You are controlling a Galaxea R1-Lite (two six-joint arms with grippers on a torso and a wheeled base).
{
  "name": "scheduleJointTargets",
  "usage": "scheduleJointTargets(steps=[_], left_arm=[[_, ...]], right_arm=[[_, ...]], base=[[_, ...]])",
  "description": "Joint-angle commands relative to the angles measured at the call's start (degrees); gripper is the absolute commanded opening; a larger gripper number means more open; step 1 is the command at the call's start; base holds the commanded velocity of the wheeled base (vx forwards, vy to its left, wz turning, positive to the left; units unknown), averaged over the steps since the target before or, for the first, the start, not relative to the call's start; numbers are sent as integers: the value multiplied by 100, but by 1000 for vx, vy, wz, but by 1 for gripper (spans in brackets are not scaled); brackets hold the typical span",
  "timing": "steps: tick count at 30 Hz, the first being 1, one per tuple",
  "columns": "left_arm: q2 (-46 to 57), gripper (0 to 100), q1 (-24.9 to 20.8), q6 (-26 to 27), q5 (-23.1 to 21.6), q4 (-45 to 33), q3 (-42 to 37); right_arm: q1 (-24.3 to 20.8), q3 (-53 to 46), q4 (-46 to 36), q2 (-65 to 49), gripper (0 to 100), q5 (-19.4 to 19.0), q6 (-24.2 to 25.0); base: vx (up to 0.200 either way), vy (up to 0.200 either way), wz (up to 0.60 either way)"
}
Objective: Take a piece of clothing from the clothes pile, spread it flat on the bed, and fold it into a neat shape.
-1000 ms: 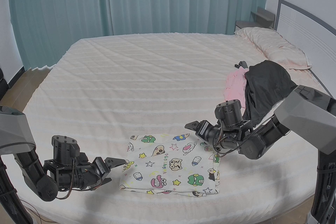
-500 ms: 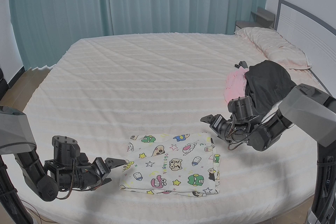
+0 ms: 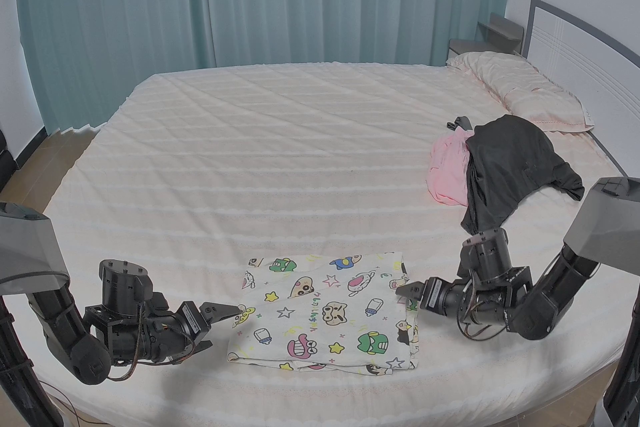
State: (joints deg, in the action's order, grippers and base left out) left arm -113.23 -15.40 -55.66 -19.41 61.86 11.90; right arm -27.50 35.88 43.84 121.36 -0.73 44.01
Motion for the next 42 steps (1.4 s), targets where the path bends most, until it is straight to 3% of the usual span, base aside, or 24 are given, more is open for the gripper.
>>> scheduleJointTargets(steps=[1,7,12,23,24,42], left_arm=[[-6,100,2,3,-2,2,-3],[-6,100,-7,3,-2,2,-3],[-6,100,-16,3,-2,2,-3],[-24,100,-16,3,-10,-7,-3],[-33,100,-16,12,-2,2,-3],[-33,100,-16,3,-2,2,-3]], right_arm=[[-317,-758,310,-306,100,-24,-261],[-845,-1206,635,-323,100,-103,-270],[-959,-1285,1057,-270,100,-103,-279],[-1363,-1223,1074,-95,100,-129,-340],[-1381,-1223,1074,-77,0,-155,-375],[-1143,-1768,1259,-314,0,-199,-578]], base=[[0,0,0],[0,0,0],[0,0,0],[0,0,0],[0,0,0],[0,0,0]])
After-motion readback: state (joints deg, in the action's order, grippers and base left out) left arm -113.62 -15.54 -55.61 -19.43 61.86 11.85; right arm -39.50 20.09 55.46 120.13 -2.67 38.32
